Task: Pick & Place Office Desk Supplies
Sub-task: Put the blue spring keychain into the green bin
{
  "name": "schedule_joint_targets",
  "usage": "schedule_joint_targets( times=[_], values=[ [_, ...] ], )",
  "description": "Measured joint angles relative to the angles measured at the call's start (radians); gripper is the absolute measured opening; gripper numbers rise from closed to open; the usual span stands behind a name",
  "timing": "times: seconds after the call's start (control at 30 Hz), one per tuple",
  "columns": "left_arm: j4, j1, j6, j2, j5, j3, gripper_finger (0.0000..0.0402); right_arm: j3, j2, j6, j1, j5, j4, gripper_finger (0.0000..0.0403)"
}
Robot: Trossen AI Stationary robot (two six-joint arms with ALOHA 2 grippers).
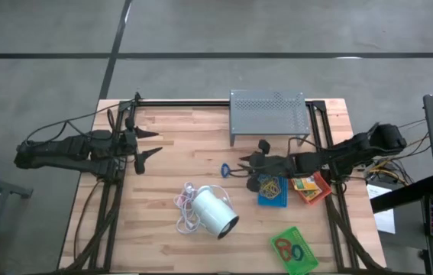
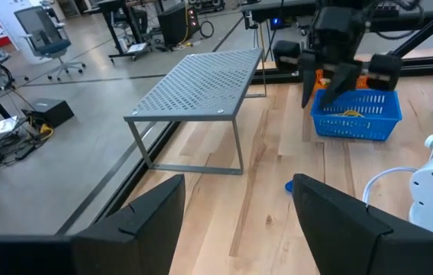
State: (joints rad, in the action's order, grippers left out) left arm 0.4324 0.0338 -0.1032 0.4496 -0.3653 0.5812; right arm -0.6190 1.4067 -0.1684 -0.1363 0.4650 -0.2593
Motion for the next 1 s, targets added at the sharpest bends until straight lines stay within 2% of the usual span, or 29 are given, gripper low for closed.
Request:
schedule_joint_targets(
  times=[0.17, 0.33, 0.53, 0.83, 1.0],
  values=[
    [0.000, 0.000, 0.000, 0.000, 0.000, 0.000, 0.0246, 0.098, 0.034, 0.139, 0.034, -0.129, -0.189, 0.0150],
    [0.000, 0.000, 0.000, 0.000, 0.000, 0.000, 0.0244, 0.154, 0.089, 0.116, 0.084, -0.229, -0.319, 0.0179],
    [0.000, 0.000, 0.000, 0.000, 0.000, 0.000, 0.0245, 0.144, 0.184, 0.118, 0.104, -0.259, -0.403, 0.0204],
    [0.001, 0.000, 0.000, 0.000, 0.000, 0.000, 0.0245, 0.055, 0.370, 0.160, 0.104, -0.261, -0.405, 0.0232],
    [0.003, 0.000, 0.000, 0.000, 0.000, 0.000, 0.0244, 0.029, 0.424, 0.176, 0.105, -0.262, -0.404, 0.0244]
  ],
)
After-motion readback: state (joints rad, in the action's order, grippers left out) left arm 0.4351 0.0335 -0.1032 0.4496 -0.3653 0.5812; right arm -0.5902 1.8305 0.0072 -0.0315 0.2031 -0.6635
